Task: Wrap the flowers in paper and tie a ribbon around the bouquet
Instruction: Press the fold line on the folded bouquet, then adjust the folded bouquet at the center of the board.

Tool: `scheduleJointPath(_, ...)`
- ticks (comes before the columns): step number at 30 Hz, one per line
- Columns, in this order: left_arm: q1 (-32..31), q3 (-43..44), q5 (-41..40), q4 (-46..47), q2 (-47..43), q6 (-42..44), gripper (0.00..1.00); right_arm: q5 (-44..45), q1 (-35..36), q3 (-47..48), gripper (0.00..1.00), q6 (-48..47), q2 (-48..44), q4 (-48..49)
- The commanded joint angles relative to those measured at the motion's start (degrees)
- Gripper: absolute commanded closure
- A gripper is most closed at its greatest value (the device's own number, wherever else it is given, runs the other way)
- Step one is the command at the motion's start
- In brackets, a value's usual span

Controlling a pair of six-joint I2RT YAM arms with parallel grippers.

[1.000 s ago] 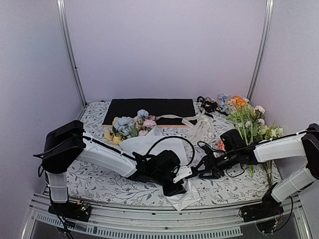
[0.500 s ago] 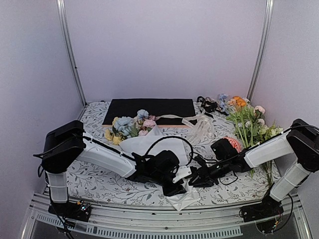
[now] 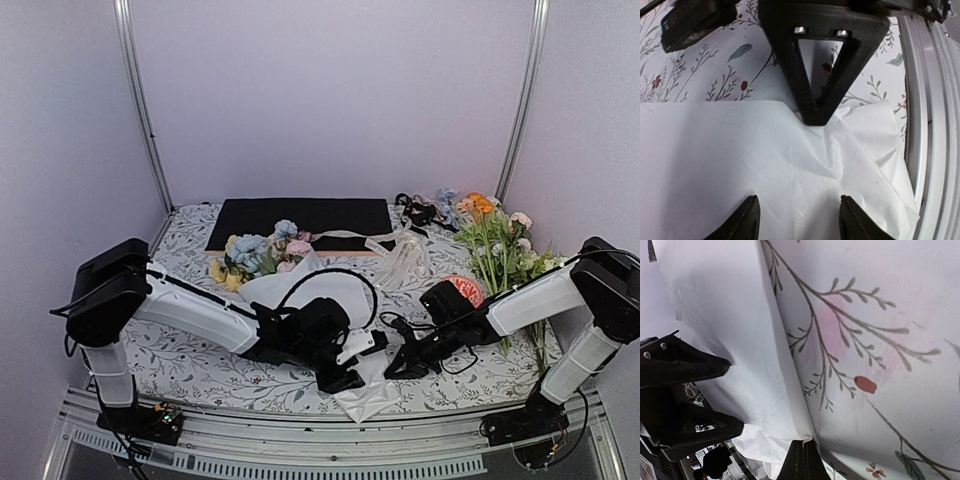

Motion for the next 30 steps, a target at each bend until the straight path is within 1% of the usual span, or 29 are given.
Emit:
scheduleJointPath(1, 2.62, -2.43, 1.25, -3.38, -6.76, -3.39, 0.43, 3.26, 0.12, 0.27, 1.0, -0.52, 1.99, -2.03)
scheduleJointPath(5, 6.65, -6.35, 3.64, -2.14, -14.25, -8.83, 0.42, 3.27, 0.1, 0.05, 1.0, -0.37, 2.97, -1.4)
scheduleJointPath(7, 8.71, -9.25, 2.9, -2.49, -18.22, -12.06, 0.42, 3.2, 0.1, 0.29, 1.0, -0.42, 3.35, -1.26)
scheduleJointPath(10, 11.83, -13.83, -3.57, -4.85, -22.39, -17.3, 0.43, 2.96, 0.15, 0.71, 1.0, -0.68, 3.8, -1.41)
scheduleJointPath(13, 15.87, -18.25, -13.63, -9.02, -25.22, -24.61, 0.43, 2.66, 0.09, 1.11, 1.0, -1.11, 4.53, -1.7)
scheduleJointPath(14, 17.69, -19.66, -15.44, -10.51, -26.37, -27.71, 0.43, 2.54, 0.11, 1.18, 1.0, -1.2, 4.58, -1.71)
scheduleJointPath(15, 19.68, -21.46, -15.53, -10.81, -28.19, -31.03, 0.43, 2.4, 0.1, 1.18, 1.0, -1.24, 4.58, -1.73)
scheduleJointPath(16, 21.26, -23.64, -14.02, -9.5, -30.38, -32.55, 0.41, 2.32, 0.14, 1.2, 1.0, -1.25, 4.58, -1.63)
scheduleJointPath(17, 22.51, -26.29, -11.8, -5.83, -32.82, -33.46, 0.39, 2.23, 0.1, 1.28, 1.0, -1.18, 4.65, -1.66)
scheduleJointPath(20, 25.47, -33.7, -5.71, 5.67, -39.19, -36.42, 0.26, 1.6, 0.18, 1.42, 1.0, -1.32, 5.5, -1.26)
scheduleJointPath(22, 28.17, -37.91, -1.29, 12.72, -40.79, -37.83, 0.2, 1.42, 0.33, 1.65, 1.0, -1.5, 6.24, -1.17)
scheduleJointPath(24, 32.22, -39.27, 2.62, 18.13, -39.97, -38.9, 0.16, 1.41, 0.43, 1.97, 1.0, -1.75, 6.71, -1.11)
scheduleJointPath(26, 35.21, -39.08, 6.73, 22.45, -36.93, -39.66, 0.15, 1.39, 0.52, 2.11, 1.0, -1.7, 6.94, -0.87)
scheduleJointPath(28, 37.15, -37.63, 10.1, 25.23, -32.58, -40.22, 0.15, 1.41, 0.77, 2.26, 1.0, -1.55, 7.08, -0.73)
scheduleJointPath(30, 38.1, -35.73, 10.63, 25.62, -28.28, -40.35, 0.16, 1.38, 1.11, 2.19, 1.0, -1.36, 7.19, -0.65)
